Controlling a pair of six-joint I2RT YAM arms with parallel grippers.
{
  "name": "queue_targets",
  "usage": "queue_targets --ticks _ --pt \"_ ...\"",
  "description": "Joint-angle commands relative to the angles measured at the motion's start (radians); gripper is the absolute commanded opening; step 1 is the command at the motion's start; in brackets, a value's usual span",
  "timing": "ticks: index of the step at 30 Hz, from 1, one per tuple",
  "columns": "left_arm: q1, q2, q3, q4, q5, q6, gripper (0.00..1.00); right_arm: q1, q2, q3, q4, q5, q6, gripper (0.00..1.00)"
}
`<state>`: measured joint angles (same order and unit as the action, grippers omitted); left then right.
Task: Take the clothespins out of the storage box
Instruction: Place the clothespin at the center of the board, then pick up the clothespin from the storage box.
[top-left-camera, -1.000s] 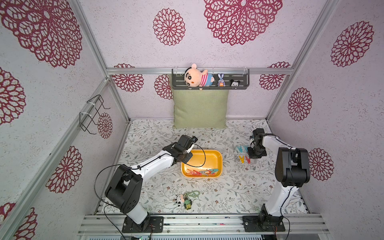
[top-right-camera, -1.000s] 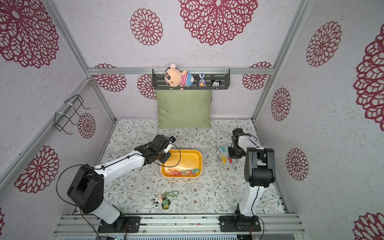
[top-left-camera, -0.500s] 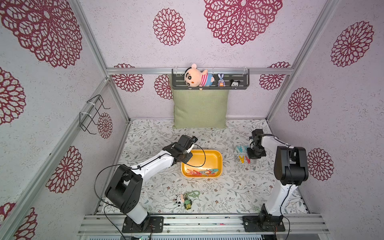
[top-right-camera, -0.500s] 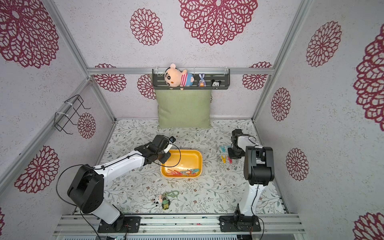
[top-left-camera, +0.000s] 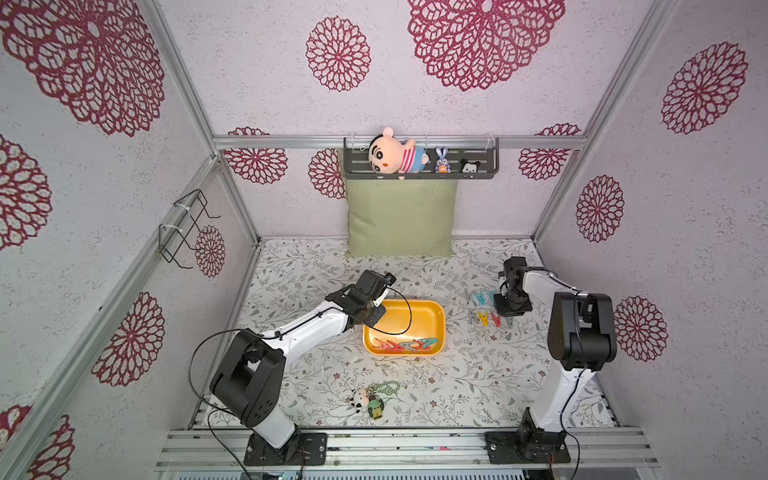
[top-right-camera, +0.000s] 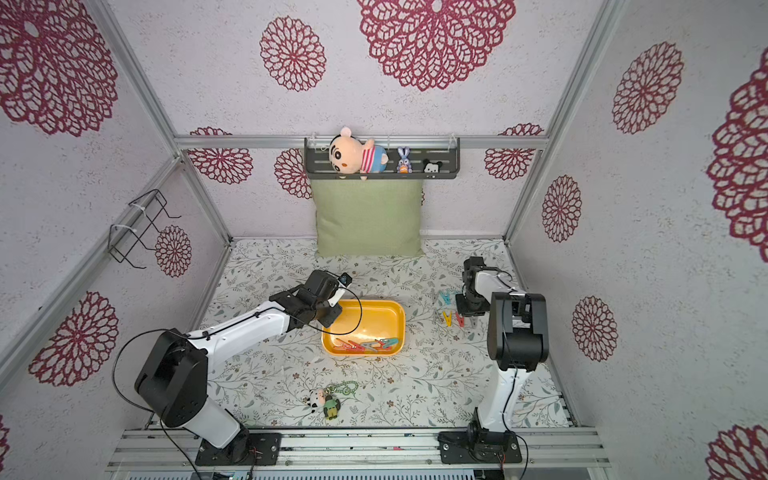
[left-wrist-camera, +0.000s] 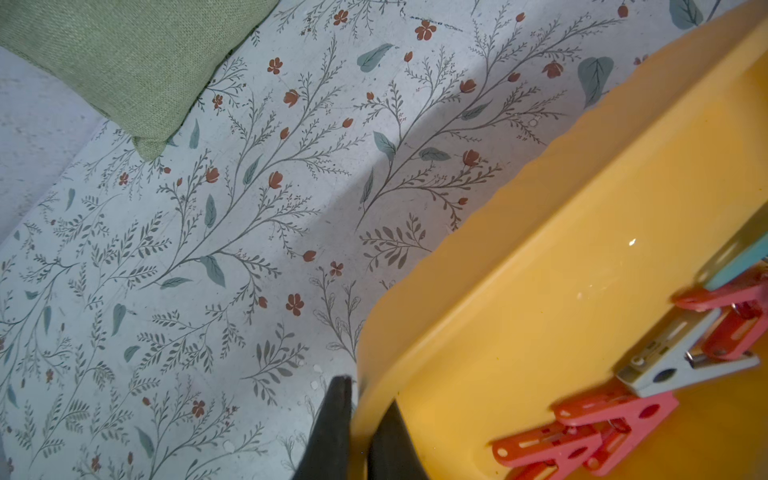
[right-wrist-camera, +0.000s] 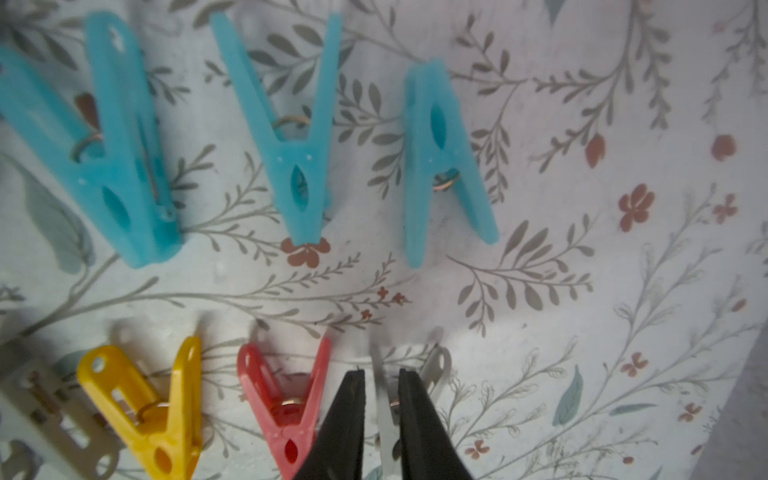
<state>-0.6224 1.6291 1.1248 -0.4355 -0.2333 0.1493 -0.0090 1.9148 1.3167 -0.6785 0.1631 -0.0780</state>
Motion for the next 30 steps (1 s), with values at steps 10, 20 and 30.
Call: queue_targets --ticks 10,20,30 --pt "-0.014 0.005 0.007 -0.022 -0.006 0.012 0.00 0.049 -0.190 0.162 -0.092 0.021 0.088 0.25" --pt "-0.014 0.010 0.010 -0.019 -0.024 0.015 0.00 0.417 -0.559 0.011 0.068 -0.177 0.305 0.23" --pt "-0.016 0.010 0.006 -0.017 -0.020 0.020 0.00 0.743 -0.515 -0.150 0.053 -0.259 0.318 0.27"
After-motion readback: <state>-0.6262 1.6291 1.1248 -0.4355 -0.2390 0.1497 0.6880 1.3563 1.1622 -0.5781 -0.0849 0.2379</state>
